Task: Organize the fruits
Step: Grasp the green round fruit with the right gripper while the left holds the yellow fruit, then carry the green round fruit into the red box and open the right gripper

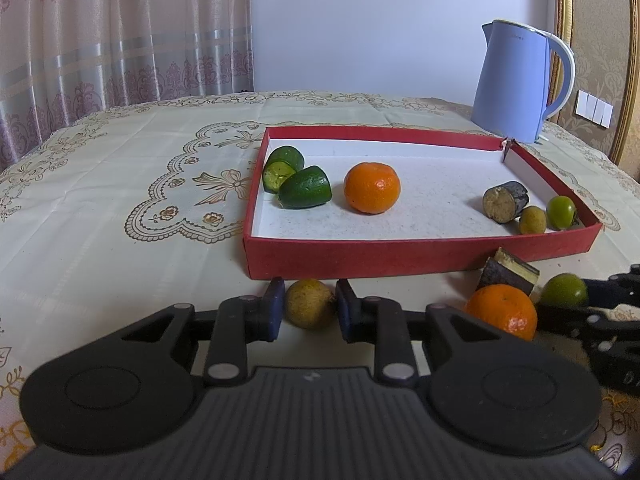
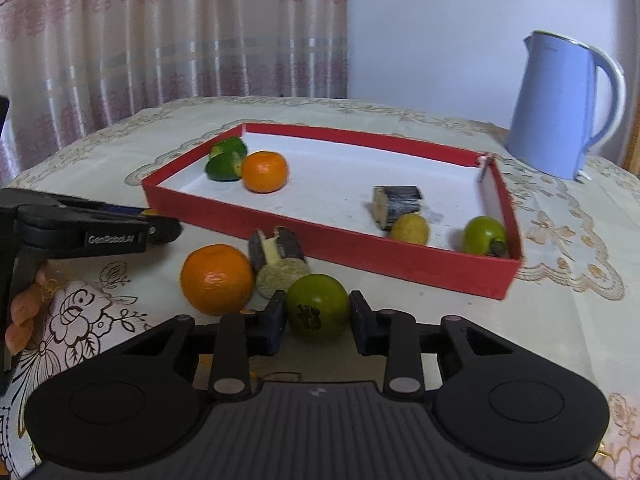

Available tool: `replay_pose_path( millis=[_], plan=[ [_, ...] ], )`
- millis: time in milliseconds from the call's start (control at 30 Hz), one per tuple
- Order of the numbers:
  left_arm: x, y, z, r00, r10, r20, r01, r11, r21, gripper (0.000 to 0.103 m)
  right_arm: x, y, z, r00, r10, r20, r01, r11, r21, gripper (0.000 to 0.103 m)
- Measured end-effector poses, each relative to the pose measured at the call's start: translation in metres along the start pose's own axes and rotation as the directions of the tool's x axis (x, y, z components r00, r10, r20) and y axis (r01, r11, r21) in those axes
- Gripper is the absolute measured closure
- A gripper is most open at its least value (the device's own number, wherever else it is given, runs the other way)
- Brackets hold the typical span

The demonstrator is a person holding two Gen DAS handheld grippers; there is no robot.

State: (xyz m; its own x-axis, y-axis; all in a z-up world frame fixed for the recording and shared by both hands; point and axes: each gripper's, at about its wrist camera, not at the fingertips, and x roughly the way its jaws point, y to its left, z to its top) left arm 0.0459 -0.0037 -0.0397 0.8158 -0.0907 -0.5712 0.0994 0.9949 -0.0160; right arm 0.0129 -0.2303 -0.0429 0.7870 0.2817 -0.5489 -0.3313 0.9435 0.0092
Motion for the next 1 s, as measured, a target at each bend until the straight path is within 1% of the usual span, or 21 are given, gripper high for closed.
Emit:
replay_pose_path(
  millis=[300,367,500,633,767,1000],
  plan=[
    [0.0,0.0,0.0,1.0,-0.002,0.0,0.002,1.0,-0.001,0.078,-0.014,-0.021,0.008,0.997,-0.064,0.032,0.062,0.997,0.052,0.071],
    [0.0,0.0,0.0,1.0,-0.003,0.0,0.003,1.0,-0.001,0.078,-0.019,-0.024,0.014,0.996,-0.068,0.054,0.065,0.996,0.061,0.071],
    [0.0,0.0,0.0,1.0,-0.003,0.0,0.003,1.0,-0.003,0.078,-0.02,-0.024,0.032,0.992,-0.081,0.101,0.077,0.996,0.041,0.071],
    [0.0,0.0,0.0,1.0,-0.008,0.001,0.008,1.0,-0.005,0.077,-0.004,-0.023,0.052,0.99,-0.084,0.113,0.081,0.996,0.028,0.071],
    [-0.001,0.0,0.0,1.0,-0.013,0.001,0.013,1.0,-0.004,0.076,0.016,-0.015,0.065,0.992,-0.076,0.098,0.077,0.997,-0.004,0.071],
    [-0.001,0.002,0.0,1.0,-0.021,0.001,0.021,1.0,-0.012,0.075,0.055,0.001,0.077,0.996,-0.069,0.055,0.072,0.996,-0.054,0.07]
  ],
)
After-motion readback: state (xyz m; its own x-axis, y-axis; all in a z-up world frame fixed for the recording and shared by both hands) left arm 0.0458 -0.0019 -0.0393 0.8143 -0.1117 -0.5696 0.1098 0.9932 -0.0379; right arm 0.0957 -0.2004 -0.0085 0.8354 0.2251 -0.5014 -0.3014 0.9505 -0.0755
